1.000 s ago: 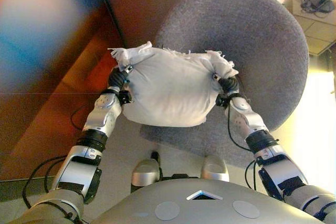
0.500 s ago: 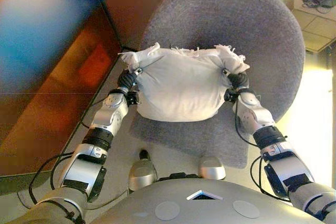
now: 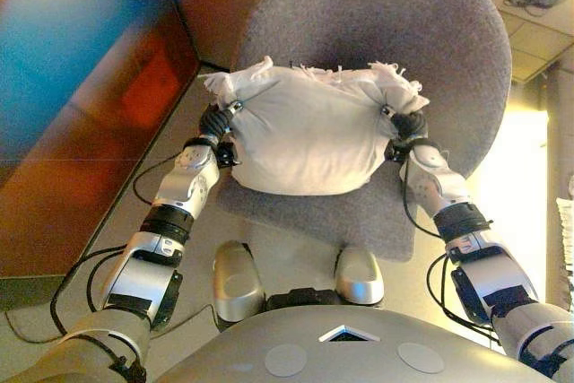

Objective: Pick up the cushion and take it to the sofa

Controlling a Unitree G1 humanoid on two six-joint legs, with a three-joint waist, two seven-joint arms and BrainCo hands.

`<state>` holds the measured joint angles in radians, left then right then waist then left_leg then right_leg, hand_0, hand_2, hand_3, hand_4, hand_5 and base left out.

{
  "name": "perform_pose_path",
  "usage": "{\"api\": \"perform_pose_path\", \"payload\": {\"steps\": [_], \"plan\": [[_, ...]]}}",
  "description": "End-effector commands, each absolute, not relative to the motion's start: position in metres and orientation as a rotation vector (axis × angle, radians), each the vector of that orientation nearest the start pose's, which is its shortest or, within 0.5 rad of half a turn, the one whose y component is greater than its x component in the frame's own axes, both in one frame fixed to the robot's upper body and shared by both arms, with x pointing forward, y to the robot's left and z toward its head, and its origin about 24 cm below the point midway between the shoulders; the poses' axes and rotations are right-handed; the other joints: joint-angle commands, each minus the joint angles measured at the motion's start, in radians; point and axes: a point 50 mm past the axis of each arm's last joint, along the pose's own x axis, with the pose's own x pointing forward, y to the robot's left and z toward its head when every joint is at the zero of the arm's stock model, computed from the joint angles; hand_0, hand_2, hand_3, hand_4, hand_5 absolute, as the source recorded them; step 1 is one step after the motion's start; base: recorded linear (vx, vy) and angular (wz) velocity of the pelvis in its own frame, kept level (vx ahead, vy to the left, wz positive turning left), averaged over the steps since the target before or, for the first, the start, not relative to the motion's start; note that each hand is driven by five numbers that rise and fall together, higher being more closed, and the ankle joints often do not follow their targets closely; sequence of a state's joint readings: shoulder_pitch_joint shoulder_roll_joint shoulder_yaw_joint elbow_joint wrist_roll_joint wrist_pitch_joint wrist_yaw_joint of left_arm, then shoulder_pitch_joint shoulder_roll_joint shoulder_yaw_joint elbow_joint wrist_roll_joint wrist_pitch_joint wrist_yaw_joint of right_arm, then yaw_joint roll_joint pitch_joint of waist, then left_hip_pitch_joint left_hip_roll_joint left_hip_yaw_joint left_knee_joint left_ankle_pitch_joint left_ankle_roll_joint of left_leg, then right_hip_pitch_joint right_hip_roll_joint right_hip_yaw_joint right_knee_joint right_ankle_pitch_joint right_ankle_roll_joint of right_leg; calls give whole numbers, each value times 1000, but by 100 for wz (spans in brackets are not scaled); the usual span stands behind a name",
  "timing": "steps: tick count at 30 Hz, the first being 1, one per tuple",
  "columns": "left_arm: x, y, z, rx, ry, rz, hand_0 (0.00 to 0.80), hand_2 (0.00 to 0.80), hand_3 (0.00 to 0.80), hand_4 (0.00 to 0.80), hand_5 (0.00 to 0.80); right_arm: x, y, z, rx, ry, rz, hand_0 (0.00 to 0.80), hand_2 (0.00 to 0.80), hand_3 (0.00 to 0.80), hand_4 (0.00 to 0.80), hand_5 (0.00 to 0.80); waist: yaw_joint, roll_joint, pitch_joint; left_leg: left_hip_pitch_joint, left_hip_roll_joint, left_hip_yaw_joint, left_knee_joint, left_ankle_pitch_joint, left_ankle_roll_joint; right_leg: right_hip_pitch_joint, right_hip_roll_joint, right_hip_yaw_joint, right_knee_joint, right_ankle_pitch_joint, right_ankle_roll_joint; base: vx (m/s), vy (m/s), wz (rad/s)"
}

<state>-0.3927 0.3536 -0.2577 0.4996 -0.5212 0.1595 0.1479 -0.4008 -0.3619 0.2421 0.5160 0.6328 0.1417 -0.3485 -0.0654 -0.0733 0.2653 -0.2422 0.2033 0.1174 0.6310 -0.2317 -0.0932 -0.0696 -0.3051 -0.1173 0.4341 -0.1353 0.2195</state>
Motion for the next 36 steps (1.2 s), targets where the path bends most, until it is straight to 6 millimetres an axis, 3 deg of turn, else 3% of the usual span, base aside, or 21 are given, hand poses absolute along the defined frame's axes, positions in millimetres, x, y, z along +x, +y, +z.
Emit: {"api": "perform_pose_path", "payload": {"steps": [1,7,14,18,32,36], "plan": [[327,165,41,49,243,-73,800,800,800,800,800,341,-193,57,217,212,-246,800,800,800,800,800,53,1,-44,135,108,-7,-69,7,-75,-117,-27,55,-51,187,42,0,-128,36],[334,161,50,54,247,-87,800,800,800,800,800,349,-192,67,226,192,-258,800,800,800,800,800,69,-15,-8,79,123,-40,-61,35,-93,-138,-17,40,-59,206,42,-60,-100,18],[329,158,48,8,261,-93,800,800,800,800,800,351,-200,72,179,192,-246,800,800,800,800,800,78,-24,0,98,144,-33,-127,88,-112,-107,5,19,-112,215,42,28,-36,16],[332,153,57,25,238,-105,800,800,800,800,800,358,-203,84,193,165,-270,800,800,800,800,800,88,-36,17,67,155,-50,-132,100,-122,-116,19,13,-115,209,42,-18,-61,9],[350,126,101,-15,89,-141,800,800,800,800,800,381,-216,140,161,16,-298,800,800,800,800,800,80,-31,112,-89,129,-110,-143,144,-144,-217,31,31,-113,195,42,-105,42,2],[348,117,101,-27,89,-171,800,800,800,800,800,381,-229,144,121,1,-325,800,800,800,800,800,77,-32,116,-111,124,-115,-105,128,-141,-229,26,36,-82,179,42,2,46,-1]]}}
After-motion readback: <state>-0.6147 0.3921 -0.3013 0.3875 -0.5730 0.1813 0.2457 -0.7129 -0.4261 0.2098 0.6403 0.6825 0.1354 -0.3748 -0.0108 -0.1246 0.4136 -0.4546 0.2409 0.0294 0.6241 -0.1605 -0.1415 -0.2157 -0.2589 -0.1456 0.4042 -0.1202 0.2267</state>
